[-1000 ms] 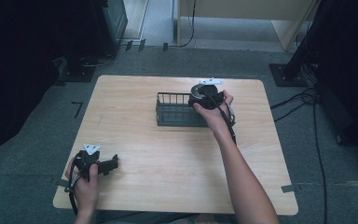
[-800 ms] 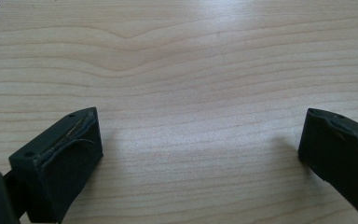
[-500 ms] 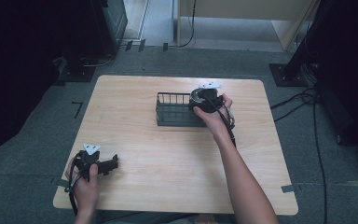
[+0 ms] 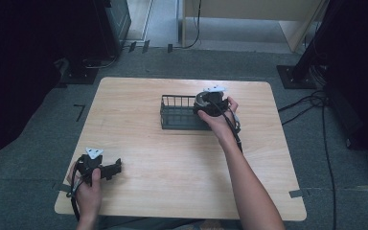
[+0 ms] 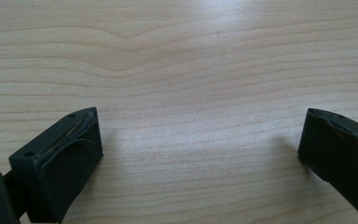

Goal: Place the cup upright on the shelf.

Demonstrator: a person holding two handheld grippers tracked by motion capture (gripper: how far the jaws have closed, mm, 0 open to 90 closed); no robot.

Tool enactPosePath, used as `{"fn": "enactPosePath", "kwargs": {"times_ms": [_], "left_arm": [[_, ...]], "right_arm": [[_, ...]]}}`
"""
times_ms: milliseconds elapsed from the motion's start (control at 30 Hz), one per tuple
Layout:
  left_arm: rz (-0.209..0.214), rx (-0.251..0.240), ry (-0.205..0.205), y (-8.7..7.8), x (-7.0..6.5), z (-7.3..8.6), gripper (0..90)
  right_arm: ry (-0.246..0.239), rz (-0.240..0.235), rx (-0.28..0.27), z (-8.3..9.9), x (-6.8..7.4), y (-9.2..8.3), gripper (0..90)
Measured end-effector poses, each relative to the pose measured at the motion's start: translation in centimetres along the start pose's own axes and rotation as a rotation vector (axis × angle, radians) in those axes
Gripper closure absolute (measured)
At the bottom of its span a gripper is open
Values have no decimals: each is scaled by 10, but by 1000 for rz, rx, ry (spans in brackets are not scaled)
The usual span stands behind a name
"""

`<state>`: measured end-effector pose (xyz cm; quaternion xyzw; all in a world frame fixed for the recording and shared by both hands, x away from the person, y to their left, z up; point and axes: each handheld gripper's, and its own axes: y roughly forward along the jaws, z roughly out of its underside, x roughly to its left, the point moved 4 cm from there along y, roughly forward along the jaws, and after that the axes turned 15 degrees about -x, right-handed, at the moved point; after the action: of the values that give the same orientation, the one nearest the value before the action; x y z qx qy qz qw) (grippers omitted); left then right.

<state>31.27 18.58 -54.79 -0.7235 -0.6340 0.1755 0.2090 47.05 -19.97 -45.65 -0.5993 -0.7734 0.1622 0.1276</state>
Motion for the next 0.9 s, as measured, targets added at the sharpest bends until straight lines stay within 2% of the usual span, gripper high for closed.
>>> {"fn": "enactPosePath", "kwargs": {"times_ms": [167, 200, 267, 300, 500, 633, 900], "left_arm": [[0, 0, 0, 0, 0, 0, 0], [0, 0, 0, 0, 0, 0, 0], [0, 1, 1, 0, 0, 0, 0], [0, 0, 0, 0, 0, 0, 0], [0, 0, 0, 0, 0, 0, 0], [0, 0, 0, 0, 0, 0, 0], [0, 0, 0, 0, 0, 0, 0]], "right_arm": [[0, -7, -1, 4, -1, -1, 164], [1, -13, 7, 4, 0, -2, 124], [3, -14, 6, 4, 0, -3, 120], [11, -23, 3, 2, -1, -4, 78], [29, -55, 17, 0, -2, -9, 0], [19, -53, 18, 0, -3, -12, 0], [15, -57, -15, -4, -7, -28, 0]]}}
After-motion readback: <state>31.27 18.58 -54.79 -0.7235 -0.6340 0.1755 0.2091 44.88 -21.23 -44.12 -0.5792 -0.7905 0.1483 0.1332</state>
